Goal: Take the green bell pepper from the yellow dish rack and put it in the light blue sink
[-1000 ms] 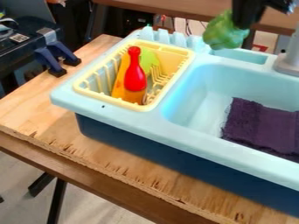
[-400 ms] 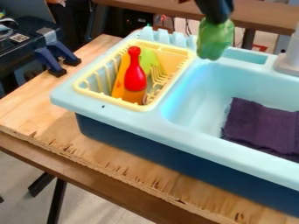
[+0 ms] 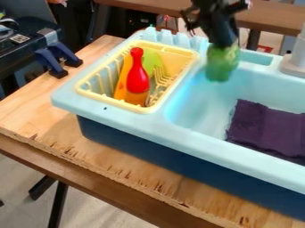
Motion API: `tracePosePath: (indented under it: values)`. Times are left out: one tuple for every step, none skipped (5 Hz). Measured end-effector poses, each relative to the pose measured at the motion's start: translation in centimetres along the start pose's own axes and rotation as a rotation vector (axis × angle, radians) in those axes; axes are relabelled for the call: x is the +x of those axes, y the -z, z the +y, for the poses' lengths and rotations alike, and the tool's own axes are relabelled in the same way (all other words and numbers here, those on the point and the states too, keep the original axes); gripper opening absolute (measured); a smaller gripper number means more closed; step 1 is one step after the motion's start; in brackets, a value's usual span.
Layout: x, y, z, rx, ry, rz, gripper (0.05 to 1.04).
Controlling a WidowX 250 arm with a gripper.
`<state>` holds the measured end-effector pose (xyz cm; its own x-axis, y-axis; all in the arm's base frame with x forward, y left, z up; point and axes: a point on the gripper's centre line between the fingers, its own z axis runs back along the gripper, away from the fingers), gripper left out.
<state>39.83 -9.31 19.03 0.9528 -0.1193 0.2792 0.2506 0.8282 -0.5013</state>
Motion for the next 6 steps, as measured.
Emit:
tracePosePath:
  values:
    - [0.1, 1.7, 0.4, -0.009, -0.040, 0.057, 0.110]
    - [-0.2, 2.7, 0.6, 0.011, -0.070, 0.096, 0.110]
    - [-0.6, 2.3, 1.7, 0.046, -0.110, 0.117, 0.147]
    - [-0.6, 1.8, 2.2, 0.038, -0.144, 0.115, 0.370]
    - [-0.3, 1.8, 2.3, 0.039, -0.148, 0.092, 0.688]
    - [0.3, 0.9, 1.6, 0.046, -0.135, 0.037, 0.971]
